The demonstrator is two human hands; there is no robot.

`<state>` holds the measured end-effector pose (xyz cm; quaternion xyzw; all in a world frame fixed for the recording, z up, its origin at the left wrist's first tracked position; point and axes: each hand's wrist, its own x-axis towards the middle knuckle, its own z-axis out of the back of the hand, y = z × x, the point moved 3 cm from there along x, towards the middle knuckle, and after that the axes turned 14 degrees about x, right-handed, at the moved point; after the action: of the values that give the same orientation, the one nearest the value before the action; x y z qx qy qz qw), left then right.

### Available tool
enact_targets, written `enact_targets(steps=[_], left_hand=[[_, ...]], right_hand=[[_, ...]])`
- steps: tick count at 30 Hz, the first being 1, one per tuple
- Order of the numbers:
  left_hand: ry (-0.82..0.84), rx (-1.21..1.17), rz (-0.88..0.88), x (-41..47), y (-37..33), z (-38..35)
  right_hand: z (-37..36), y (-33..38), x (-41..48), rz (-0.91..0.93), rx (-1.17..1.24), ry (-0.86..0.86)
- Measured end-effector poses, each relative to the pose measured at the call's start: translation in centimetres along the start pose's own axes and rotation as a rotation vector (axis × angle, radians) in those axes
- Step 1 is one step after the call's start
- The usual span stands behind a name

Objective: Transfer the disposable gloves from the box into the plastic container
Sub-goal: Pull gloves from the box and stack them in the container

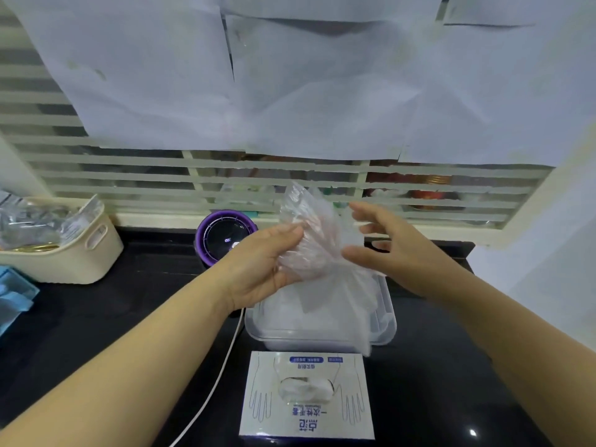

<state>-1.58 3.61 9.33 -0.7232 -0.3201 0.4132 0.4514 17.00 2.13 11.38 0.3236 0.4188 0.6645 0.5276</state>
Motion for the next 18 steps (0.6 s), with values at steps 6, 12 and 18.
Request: enact_targets(steps=[6, 12, 18], left_hand=[[0.052, -0.018, 0.08, 1.1, 0.3, -0.2], [-0.004, -0.112, 0.13, 2.8, 1.2, 0.7], [-0.166, -0.224, 0.196, 4.7, 2.6, 3.0]], right_hand=[[-2.1, -0.8, 2.3, 0.202, 0.019, -0.091], [-1.4, -2.9, 2.6, 0.104, 0.122, -0.163], [5.4, -4.2, 1.9, 0.063, 0.289, -0.65]])
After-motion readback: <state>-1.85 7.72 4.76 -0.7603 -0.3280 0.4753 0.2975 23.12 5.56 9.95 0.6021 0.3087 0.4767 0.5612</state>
